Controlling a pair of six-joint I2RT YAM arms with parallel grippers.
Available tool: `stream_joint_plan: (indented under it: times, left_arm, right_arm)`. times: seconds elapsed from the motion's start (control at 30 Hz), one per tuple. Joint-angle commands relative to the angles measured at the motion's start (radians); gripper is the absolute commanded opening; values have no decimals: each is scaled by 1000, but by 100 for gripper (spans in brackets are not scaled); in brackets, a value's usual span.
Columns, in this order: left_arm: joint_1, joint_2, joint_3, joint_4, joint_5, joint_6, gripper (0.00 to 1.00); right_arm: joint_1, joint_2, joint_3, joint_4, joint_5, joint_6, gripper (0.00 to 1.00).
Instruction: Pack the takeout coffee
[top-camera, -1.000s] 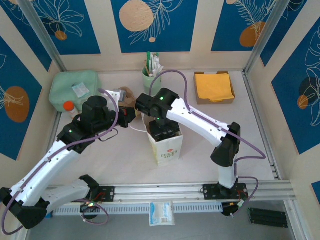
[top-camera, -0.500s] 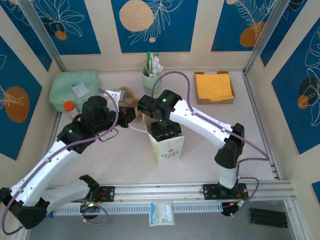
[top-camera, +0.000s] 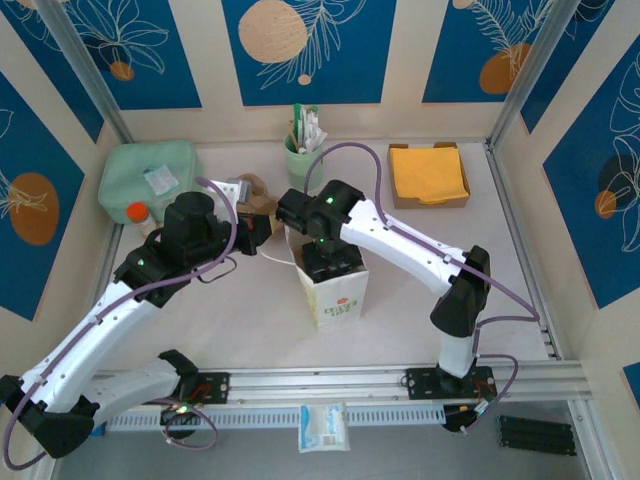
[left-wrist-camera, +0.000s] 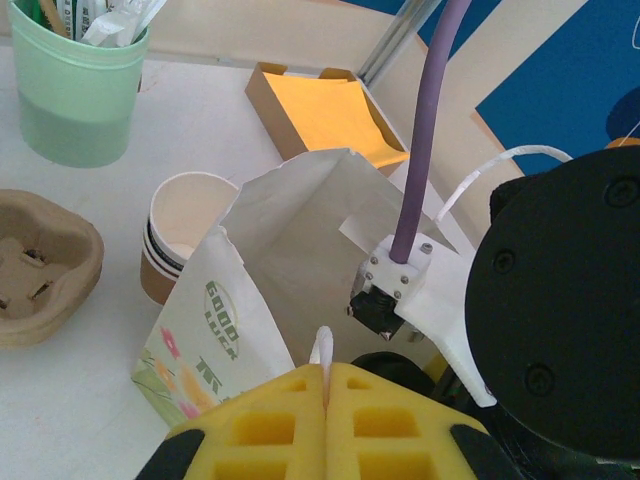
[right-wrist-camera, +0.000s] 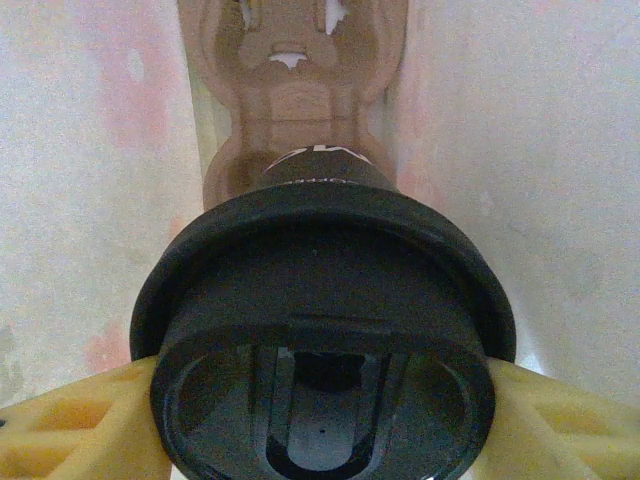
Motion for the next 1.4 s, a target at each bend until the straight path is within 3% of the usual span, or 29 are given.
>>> stream_joint_plan:
  times: [0.0,0.4,0.77,1.37]
  left_arm:
    - [8,-2,-8,14,-12,-11,0]
    - [8,-5,-9,13,-13,-12,0]
    - [8,-1,-11,21,-8,-14,0]
    - [8,-5,-12,16,-8,-11,0]
  right_arm:
    - [-5,-35,-17,-3,-24,15,65]
    - [-16,-47,-78,45,-54,27,65]
    - [6,-25,10,10,-36,30,65]
    - [3,-42,-187,145,-64,79,65]
